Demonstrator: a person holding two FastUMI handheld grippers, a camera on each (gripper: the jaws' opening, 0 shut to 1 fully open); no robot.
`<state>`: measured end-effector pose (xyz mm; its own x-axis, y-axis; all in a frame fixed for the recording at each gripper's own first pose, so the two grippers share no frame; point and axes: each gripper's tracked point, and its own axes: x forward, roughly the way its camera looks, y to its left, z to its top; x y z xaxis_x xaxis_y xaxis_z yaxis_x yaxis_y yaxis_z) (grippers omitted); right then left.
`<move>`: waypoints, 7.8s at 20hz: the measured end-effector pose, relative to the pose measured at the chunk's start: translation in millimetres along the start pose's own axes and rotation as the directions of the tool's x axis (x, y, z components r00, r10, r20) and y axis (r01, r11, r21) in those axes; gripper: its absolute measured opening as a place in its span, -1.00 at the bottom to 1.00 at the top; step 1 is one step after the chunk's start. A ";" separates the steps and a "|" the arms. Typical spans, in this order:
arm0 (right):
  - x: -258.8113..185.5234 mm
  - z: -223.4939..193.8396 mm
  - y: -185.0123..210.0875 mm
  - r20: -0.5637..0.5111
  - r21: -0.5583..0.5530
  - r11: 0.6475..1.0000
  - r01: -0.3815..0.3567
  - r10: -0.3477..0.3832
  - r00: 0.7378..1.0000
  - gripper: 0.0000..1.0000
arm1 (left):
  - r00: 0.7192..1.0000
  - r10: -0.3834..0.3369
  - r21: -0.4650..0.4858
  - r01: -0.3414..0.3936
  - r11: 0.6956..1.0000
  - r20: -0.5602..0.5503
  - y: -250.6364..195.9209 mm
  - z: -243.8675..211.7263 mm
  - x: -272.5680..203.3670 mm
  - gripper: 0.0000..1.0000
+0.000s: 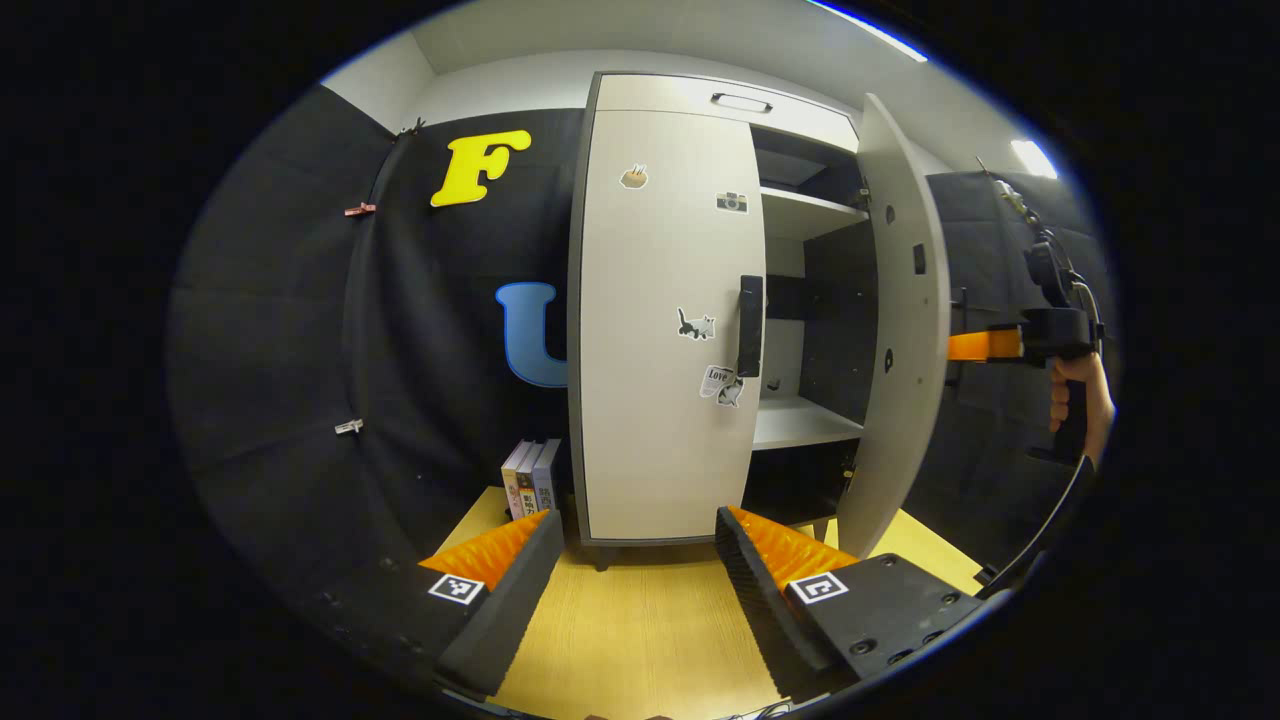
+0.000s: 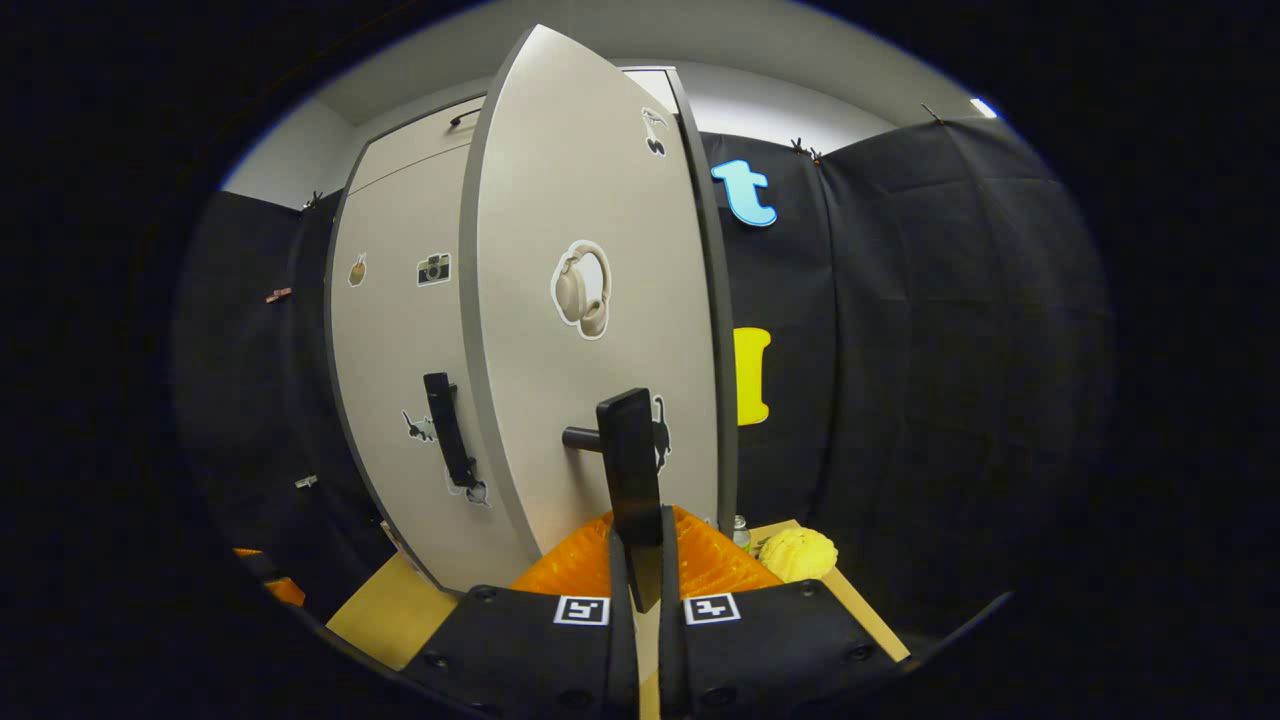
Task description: Open the right door of the double-door shoe cabinet with the right hand, and open the left door with the left hand.
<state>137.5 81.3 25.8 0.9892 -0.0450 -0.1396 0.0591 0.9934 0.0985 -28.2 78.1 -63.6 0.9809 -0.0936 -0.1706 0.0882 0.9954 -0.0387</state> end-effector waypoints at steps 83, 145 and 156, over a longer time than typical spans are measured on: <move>-70.7 -79.9 -51.0 -0.130 -0.037 0.992 0.120 -0.124 0.984 0.97 | 0.994 -0.059 0.003 0.059 0.998 0.096 -128.1 137.5 257.8 -0.81; -115.0 -6.4 38.3 0.003 -0.114 0.982 -0.147 0.149 0.989 0.99 | 0.988 0.116 -0.080 -0.108 0.991 0.103 -69.8 85.6 40.9 -0.55; -156.0 33.9 -18.7 0.086 -0.070 0.994 -0.082 0.088 0.992 0.99 | 0.981 0.109 0.027 -0.115 0.993 0.163 -138.0 82.0 0.6 0.90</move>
<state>-13.5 66.2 79.1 0.9984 0.0337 -0.0454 -0.0319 0.9987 0.0402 -25.6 -57.4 22.4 0.9997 0.0206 -0.0107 -0.0205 0.9998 0.0074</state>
